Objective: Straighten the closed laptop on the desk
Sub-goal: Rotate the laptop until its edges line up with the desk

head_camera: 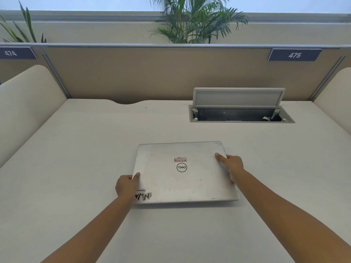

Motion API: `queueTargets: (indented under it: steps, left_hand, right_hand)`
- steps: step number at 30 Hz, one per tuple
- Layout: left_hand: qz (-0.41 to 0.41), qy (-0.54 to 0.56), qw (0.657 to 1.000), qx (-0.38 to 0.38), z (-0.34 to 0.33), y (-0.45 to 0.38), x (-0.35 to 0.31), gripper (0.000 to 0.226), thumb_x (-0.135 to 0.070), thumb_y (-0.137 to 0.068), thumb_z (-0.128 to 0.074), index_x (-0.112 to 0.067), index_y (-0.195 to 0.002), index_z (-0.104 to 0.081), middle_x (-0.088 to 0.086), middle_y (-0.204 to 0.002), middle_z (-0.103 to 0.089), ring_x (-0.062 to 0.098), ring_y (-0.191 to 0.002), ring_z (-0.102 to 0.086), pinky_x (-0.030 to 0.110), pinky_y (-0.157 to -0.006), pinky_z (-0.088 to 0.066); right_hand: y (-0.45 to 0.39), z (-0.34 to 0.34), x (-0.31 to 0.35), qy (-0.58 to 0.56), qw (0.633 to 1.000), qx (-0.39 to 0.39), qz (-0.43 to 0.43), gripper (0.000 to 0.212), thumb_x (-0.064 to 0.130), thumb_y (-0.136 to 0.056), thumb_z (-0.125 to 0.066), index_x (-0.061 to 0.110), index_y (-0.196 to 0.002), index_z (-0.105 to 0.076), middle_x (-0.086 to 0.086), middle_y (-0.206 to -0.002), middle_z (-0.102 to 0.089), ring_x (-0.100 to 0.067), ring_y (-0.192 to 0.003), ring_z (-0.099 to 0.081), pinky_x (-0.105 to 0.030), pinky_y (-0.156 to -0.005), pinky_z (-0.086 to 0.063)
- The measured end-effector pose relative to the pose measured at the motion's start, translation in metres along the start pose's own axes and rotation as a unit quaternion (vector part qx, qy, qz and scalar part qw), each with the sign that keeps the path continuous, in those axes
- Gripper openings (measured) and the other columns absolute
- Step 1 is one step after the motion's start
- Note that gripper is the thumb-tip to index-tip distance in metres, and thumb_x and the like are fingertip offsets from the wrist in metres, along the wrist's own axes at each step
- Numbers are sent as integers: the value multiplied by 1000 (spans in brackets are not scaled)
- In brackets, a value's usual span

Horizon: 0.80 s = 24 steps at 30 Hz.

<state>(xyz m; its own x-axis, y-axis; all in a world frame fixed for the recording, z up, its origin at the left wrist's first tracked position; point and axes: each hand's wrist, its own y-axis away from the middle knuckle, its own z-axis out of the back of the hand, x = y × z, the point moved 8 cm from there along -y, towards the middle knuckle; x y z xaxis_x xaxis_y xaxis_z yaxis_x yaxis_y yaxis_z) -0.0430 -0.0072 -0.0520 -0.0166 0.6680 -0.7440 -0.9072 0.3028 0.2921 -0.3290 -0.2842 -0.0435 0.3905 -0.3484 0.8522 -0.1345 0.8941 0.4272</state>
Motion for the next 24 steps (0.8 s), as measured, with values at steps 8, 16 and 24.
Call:
queueTargets:
  steps: [8,16,24]
  left_hand:
    - [-5,-12,1000,6,-1,-1,-1,49,-24,-87,-58,-12,-43,-39,4,-45,-41,27,-53,-42,30,-49,-27]
    - [-5,-1,1000,1,0,1,0,45,-24,-87,-58,-13,-46,-45,1,-47,-45,29,-61,-48,30,-57,-31]
    - [-16,-3,1000,-5,1,1,-2,36,-26,-88,-58,9,-93,-65,28,-96,-69,40,-92,-63,35,-74,-44]
  right_hand:
    - [-4,3,-1,12,1000,-17,-8,51,39,-76,-72,3,-112,-64,-6,-91,-56,-22,-83,-48,-31,-75,-37]
    - [-5,5,-3,48,999,-14,15,42,39,-78,-70,5,-102,-67,-2,-82,-56,-16,-67,-49,-32,-73,-39]
    - [-6,7,-4,71,996,-28,40,44,35,-79,-69,5,-110,-65,-10,-110,-66,-25,-88,-57,-30,-76,-42]
